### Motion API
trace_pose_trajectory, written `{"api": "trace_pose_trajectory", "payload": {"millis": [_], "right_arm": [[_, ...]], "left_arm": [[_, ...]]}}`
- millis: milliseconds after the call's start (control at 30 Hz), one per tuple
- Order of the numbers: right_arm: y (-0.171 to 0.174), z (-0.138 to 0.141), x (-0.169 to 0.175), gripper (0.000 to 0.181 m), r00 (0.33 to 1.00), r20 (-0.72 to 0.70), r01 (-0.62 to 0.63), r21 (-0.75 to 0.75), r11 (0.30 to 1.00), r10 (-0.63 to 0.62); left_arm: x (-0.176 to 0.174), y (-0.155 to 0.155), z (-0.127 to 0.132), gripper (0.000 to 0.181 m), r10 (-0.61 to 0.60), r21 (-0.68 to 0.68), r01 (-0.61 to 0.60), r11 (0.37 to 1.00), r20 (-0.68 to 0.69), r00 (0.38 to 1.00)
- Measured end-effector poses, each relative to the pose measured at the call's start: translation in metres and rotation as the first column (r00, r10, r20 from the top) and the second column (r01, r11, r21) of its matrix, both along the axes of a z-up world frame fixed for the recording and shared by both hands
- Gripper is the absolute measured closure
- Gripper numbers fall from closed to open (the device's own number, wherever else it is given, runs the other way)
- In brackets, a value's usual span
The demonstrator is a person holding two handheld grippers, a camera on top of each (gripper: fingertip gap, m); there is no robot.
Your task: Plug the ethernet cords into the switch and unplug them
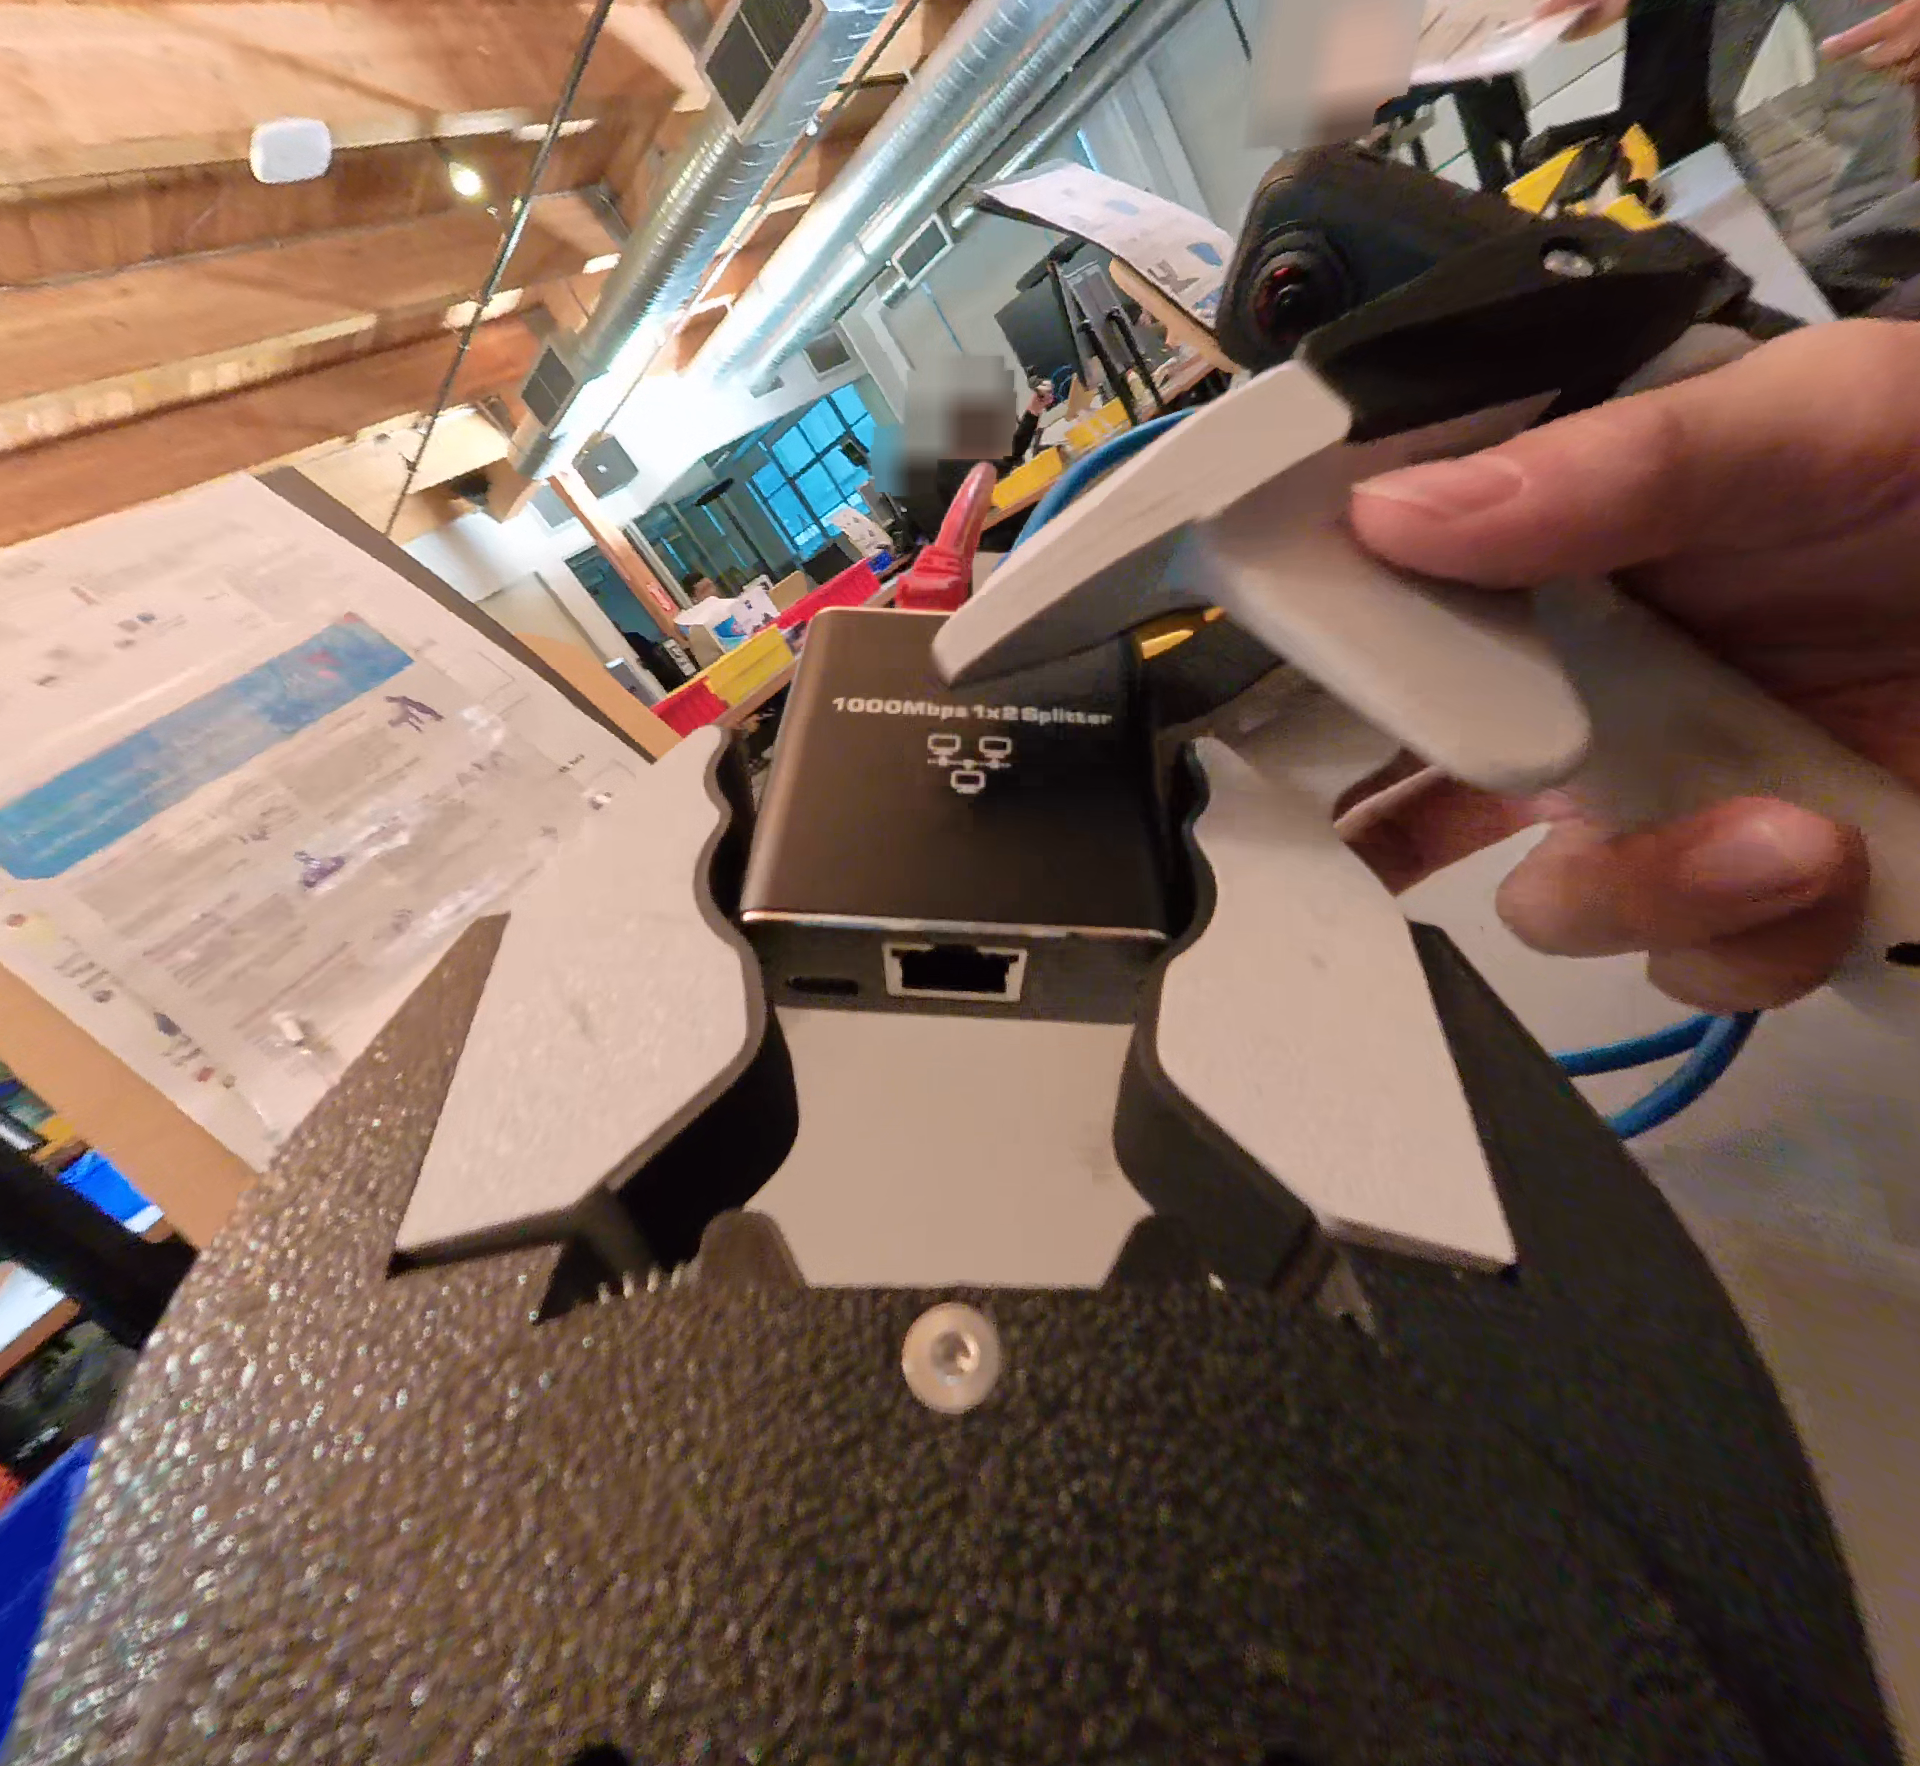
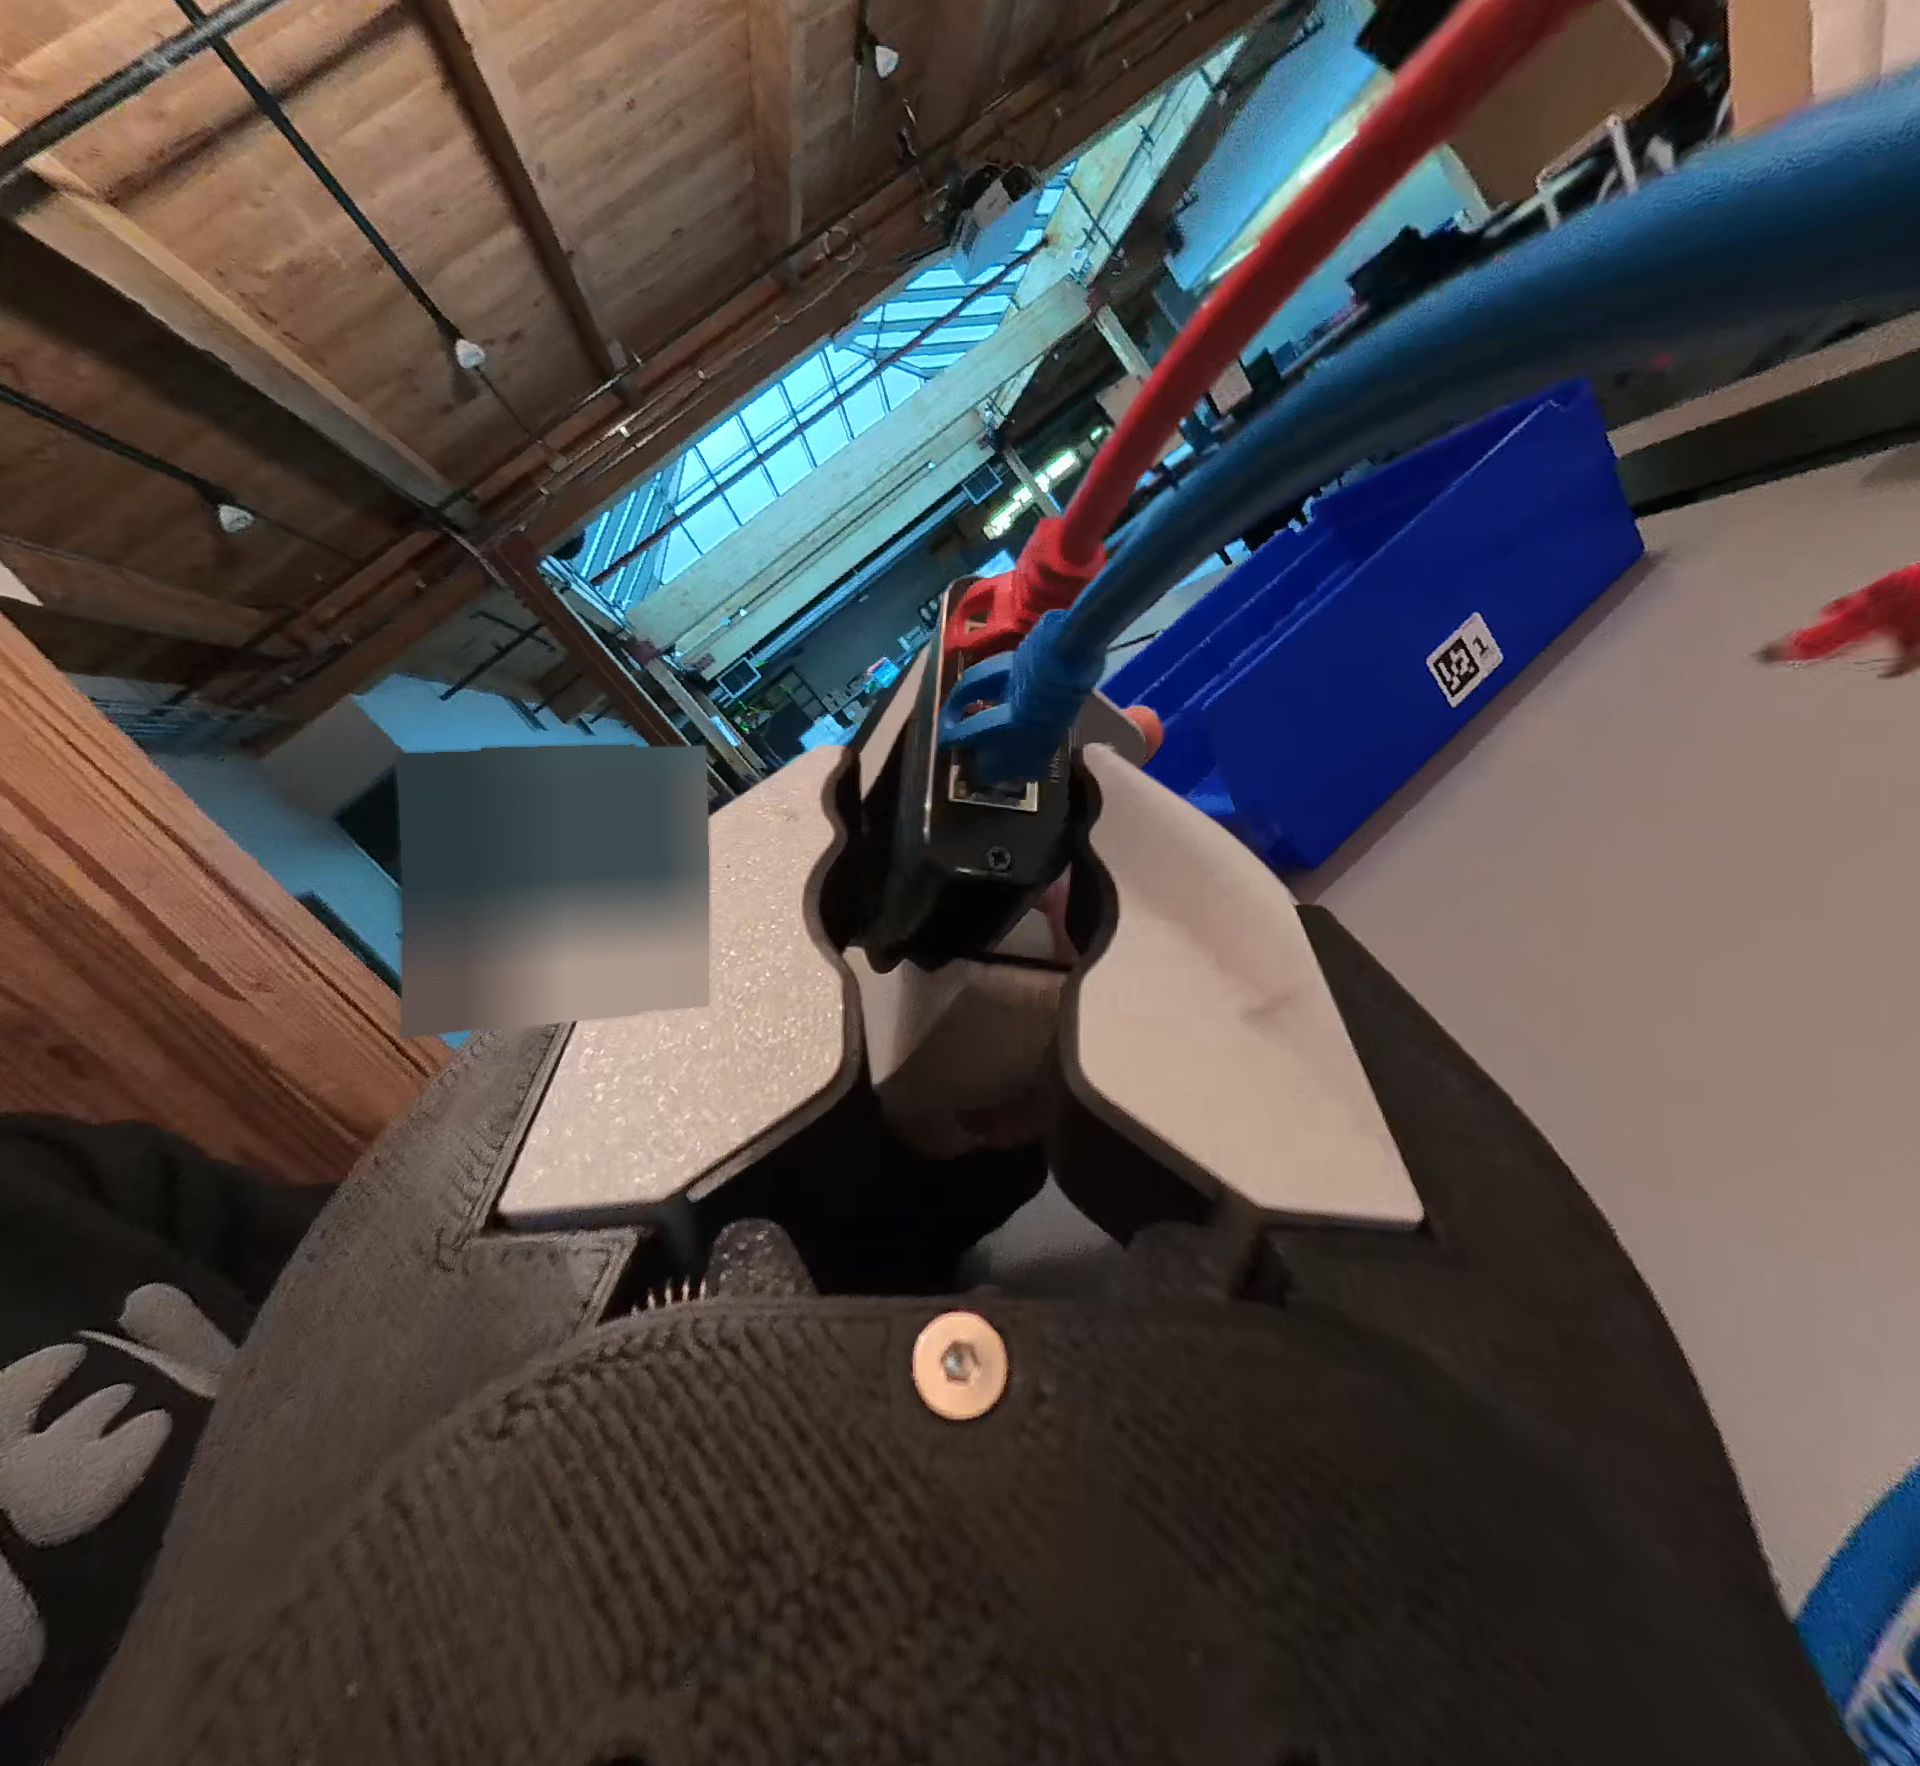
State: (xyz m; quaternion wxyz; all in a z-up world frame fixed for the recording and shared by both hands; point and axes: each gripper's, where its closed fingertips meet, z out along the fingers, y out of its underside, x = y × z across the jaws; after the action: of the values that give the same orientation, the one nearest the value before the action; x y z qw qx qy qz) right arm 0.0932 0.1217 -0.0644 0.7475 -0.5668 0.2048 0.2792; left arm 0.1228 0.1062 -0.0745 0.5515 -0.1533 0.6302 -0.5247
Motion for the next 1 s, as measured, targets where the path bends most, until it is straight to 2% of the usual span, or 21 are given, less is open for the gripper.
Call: {"api": "trace_pose_trajectory", "payload": {"millis": [100, 133, 267, 433, 667, 1000], "right_arm": [[-0.014, 0.008, 0.015, 0.143, 0.997, -0.034, 0.065, 0.070, 0.995, -0.062], [-0.017, 0.008, 0.021, 0.150, 0.995, -0.061, 0.079, 0.091, 0.993, -0.074], [-0.012, 0.004, 0.015, 0.152, 0.994, -0.111, 0.008, 0.107, 0.994, 0.004], [-0.008, 0.004, 0.015, 0.164, 0.992, -0.126, 0.021, 0.118, 0.993, -0.006], [-0.010, 0.004, 0.019, 0.165, 0.971, -0.235, 0.010, 0.183, 0.983, 0.034], [-0.013, 0.010, 0.019, 0.166, 0.976, -0.216, 0.079, 0.225, 0.971, -0.030]], "left_arm": [[-0.003, 0.013, 0.008, 0.105, 0.012, -0.009, -0.012, 1.000, 0.017, 1.000], [-0.003, 0.017, 0.010, 0.105, 0.016, -0.014, -0.016, 1.000, 0.019, 1.000], [-0.004, 0.018, 0.009, 0.105, 0.013, 0.004, -0.013, 1.000, 0.023, 1.000], [-0.005, 0.013, 0.009, 0.105, -0.003, 0.001, 0.003, 1.000, 0.032, 0.999], [-0.007, 0.010, 0.010, 0.106, -0.023, -0.014, 0.024, 1.000, 0.054, 0.998], [-0.006, 0.009, 0.014, 0.106, 0.005, -0.060, 0.000, 0.998, 0.082, 0.997]]}}
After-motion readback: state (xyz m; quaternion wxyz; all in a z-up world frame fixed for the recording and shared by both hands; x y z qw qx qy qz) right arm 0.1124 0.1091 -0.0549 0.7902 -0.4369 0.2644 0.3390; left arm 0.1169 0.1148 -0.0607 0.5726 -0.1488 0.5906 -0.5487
